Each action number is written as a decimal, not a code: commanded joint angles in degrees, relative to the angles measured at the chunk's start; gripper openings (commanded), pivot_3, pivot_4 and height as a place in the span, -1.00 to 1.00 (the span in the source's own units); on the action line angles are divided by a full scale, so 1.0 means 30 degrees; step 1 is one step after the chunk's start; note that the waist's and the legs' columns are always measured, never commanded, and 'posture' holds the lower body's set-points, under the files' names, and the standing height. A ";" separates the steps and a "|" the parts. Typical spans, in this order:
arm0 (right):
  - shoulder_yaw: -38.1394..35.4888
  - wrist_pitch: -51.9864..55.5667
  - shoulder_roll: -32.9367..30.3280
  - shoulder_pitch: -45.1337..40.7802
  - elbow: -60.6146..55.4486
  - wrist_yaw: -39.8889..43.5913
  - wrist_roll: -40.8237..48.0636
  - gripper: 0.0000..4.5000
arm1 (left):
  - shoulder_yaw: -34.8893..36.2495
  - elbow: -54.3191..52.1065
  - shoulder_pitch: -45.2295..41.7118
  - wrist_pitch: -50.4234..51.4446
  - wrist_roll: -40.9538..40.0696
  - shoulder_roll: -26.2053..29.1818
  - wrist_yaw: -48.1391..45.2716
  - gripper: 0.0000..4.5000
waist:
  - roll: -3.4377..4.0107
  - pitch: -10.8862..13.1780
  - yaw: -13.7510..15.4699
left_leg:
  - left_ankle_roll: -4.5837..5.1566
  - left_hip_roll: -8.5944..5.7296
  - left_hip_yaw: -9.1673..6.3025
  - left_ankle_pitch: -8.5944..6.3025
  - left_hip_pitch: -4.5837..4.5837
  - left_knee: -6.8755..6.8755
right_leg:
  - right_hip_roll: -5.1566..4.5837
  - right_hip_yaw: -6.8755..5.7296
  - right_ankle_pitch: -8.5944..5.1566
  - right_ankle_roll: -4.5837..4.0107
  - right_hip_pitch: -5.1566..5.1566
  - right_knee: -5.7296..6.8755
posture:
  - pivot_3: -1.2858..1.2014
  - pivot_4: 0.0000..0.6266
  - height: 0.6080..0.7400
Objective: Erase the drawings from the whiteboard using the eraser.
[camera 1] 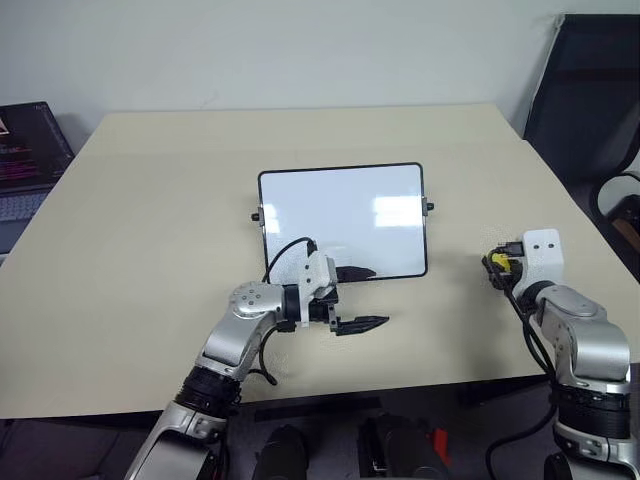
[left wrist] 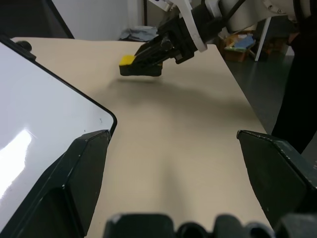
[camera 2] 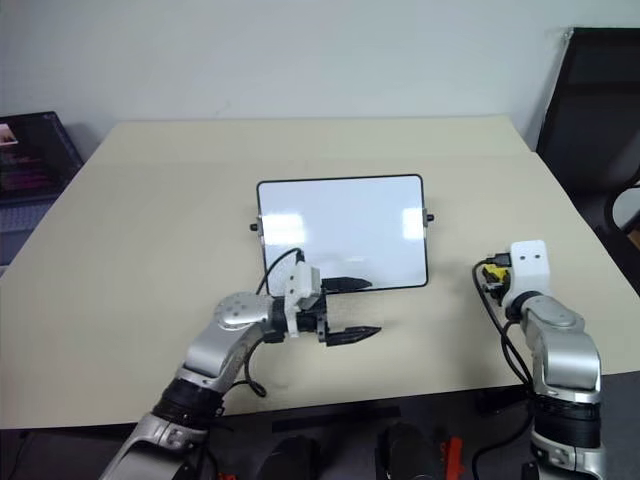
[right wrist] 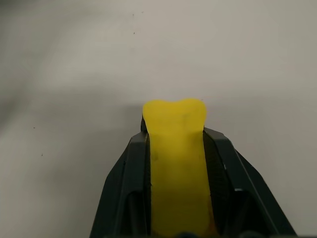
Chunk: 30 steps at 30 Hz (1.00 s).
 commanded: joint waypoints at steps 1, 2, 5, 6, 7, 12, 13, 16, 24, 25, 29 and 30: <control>-0.0224 -0.0220 -0.0144 -0.0248 -0.0144 -0.0396 0.0314 -0.50 | -0.0069 -0.0166 -0.0248 -0.0596 0.0091 -0.0223 0.0130 1.00 | 0.0001 0.0000 0.0001 | 0.0000 0.0001 -0.0001 0.0000 -0.0001 0.0000 | 0.0000 -0.0001 0.0000 0.0000 0.0000 -0.0001 | 0.03 -0.52 1.00; -0.0257 -0.0215 -0.0081 -0.0236 -0.0089 -0.0501 0.0404 -0.50 | -0.0028 -0.0051 -0.0319 -0.0761 0.0206 -0.0260 0.0244 1.00 | 0.0001 0.0000 0.0001 | 0.0000 0.0000 0.0001 0.0000 -0.0001 0.0000 | 0.0000 0.0001 0.0000 0.0000 0.0000 0.0000 | 0.03 -0.52 1.00; -0.0174 -0.0291 0.0031 -0.0118 0.0034 -0.0762 0.0584 -0.50 | 0.0070 0.0018 -0.0398 -0.0898 0.0262 -0.0291 0.0358 1.00 | 0.0001 0.0000 0.0001 | 0.0000 0.0000 0.0000 0.0000 0.0000 0.0001 | 0.0000 0.0002 0.0001 0.0001 0.0001 0.0005 | 0.03 -0.52 1.00; -0.0177 -0.0274 0.0098 -0.0096 0.0083 -0.0839 0.0637 -0.50 | 0.0085 -0.0054 -0.0414 -0.0831 0.0207 -0.0284 0.0365 1.00 | 0.0001 0.0000 0.0000 | 0.0000 0.0000 0.0000 0.0000 0.0000 0.0001 | 0.0000 0.0003 0.0001 0.0001 0.0002 0.0006 | 0.03 -0.52 1.00; -0.0140 -0.0307 0.0107 -0.0079 0.0125 -0.0875 0.0664 -0.50 | 0.0092 -0.0106 -0.0430 -0.0802 0.0178 -0.0273 0.0373 1.00 | 0.0001 0.0000 -0.0001 | 0.0000 0.0001 0.0000 0.0000 0.0000 0.0001 | 0.0000 0.0003 0.0001 0.0001 0.0002 0.0007 | 0.03 -0.52 1.00; -0.0068 -0.0436 0.0067 -0.0237 0.0295 -0.1045 0.0855 -0.20 | 0.0139 -0.0222 -0.0410 -0.0782 0.0196 -0.0174 0.0437 1.00 | 0.0002 0.0000 0.0001 | 0.0000 0.0001 0.0000 0.0000 0.0000 0.0001 | 0.0000 0.0001 0.0001 0.0001 0.0002 0.0005 | 0.03 -0.52 1.00; -0.0055 -0.0457 0.0051 -0.0270 0.0332 -0.1070 0.0877 -0.12 | 0.0142 -0.0274 -0.0394 -0.0768 0.0205 -0.0156 0.0463 1.00 | 0.0001 0.0000 0.0000 | 0.0000 0.0001 0.0000 0.0000 0.0000 0.0000 | 0.0000 0.0001 0.0001 0.0001 0.0002 0.0005 | 0.03 -0.52 1.00; 0.0046 -0.0593 0.0009 -0.0399 0.0540 -0.1145 0.0987 0.33 | 0.0153 -0.0333 -0.0416 -0.0724 0.0207 -0.0158 0.0550 1.00 | 0.0001 0.0000 0.0000 | 0.0000 0.0000 0.0001 0.0000 0.0000 0.0000 | 0.0000 0.0003 0.0001 0.0002 0.0002 0.0006 | 0.03 -0.52 1.00; 0.0185 -0.0743 -0.0130 -0.0425 0.0547 -0.1486 0.1191 0.99 | 0.0231 -0.0591 -0.0227 -0.0583 0.0124 0.0018 0.0761 1.00 | 0.0001 0.0000 0.0004 | 0.0000 0.0000 0.0000 0.0000 0.0000 0.0001 | 0.0000 0.0003 0.0002 0.0003 0.0002 0.0006 | 0.03 -0.52 1.00; 0.0226 -0.0805 -0.0169 -0.0398 0.0506 -0.1531 0.1141 0.99 | 0.0228 -0.0627 -0.0201 -0.0561 0.0115 0.0040 0.0812 1.00 | 0.0001 0.0000 0.0003 | 0.0000 0.0000 0.0001 0.0000 0.0000 0.0002 | 0.0000 0.0005 0.0002 0.0003 0.0002 0.0006 | 0.03 -0.52 1.00; 0.0020 -0.0900 0.0143 -0.0126 -0.0293 -0.2012 0.1226 0.99 | 0.0515 -0.0922 0.0068 -0.0542 0.0428 0.0035 0.1906 1.00 | 0.0001 0.0000 0.0002 | 0.0000 0.0001 0.0000 0.0000 0.0000 0.0002 | 0.0000 0.0003 0.0002 0.0003 0.0002 0.0007 | 0.03 -0.52 1.00; -0.0148 -0.0885 0.0276 0.0004 -0.0803 -0.2111 0.1358 0.99 | 0.0696 -0.1080 0.0158 -0.0525 0.0728 0.0033 0.2626 1.00 | 0.0001 0.0000 0.0002 | 0.0000 0.0002 0.0001 0.0000 0.0000 0.0001 | 0.0000 0.0007 0.0002 0.0003 0.0001 0.0006 | 0.03 -0.52 1.00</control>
